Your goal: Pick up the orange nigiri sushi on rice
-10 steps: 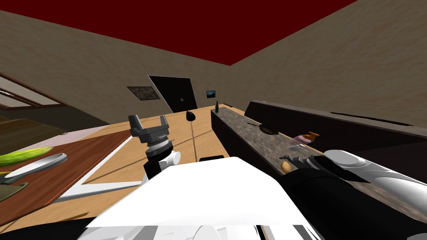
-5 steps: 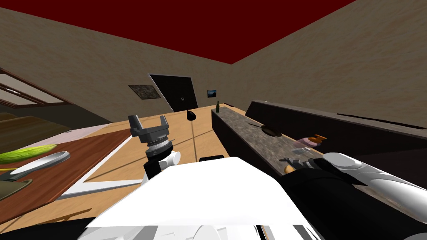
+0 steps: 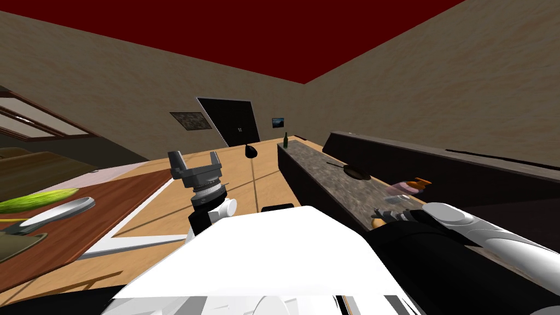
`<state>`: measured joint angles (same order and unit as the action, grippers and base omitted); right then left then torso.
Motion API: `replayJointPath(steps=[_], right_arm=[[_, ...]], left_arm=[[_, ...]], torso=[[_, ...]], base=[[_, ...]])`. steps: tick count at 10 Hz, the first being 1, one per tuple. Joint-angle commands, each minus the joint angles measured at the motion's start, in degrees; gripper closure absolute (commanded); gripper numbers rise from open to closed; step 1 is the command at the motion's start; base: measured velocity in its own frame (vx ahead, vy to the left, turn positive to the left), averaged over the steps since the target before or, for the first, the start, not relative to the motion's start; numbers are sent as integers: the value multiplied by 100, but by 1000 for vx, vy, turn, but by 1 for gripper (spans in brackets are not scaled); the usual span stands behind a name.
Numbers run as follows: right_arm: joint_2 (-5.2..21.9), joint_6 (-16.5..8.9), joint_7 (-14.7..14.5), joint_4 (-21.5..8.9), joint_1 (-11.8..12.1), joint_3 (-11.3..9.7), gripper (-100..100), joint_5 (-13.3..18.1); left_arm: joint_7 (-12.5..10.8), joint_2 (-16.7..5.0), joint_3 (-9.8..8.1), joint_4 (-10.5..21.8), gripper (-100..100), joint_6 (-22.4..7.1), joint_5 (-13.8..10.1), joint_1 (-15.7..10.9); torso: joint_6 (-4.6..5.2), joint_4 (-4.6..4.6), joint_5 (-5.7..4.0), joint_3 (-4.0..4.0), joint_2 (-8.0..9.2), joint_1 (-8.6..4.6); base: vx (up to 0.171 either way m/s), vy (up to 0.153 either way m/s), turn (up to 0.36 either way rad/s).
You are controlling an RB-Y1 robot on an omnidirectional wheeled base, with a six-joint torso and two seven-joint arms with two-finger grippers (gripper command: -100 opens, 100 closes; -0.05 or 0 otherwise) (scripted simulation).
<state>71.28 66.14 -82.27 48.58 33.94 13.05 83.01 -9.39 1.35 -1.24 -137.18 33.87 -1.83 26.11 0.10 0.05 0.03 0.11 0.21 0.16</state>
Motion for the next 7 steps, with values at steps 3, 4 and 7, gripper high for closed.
replayJointPath(steps=[3,4,7], right_arm=[[0,0,-1,1,-1,0,0,0],[171,181,1,-22,-37,102,100,-16],[175,198,-46,-84,-83,96,0,-11]], left_arm=[[0,0,0,0,0,0,0,0],[0,0,0,0,0,0,0,0],[0,0,0,0,0,0,0,0]], torso=[[1,0,1,0,1,1],[1,0,1,0,1,1],[5,1,5,4,8,15]], base=[[0,0,0],[-12,26,-108],[-10,21,-36]])
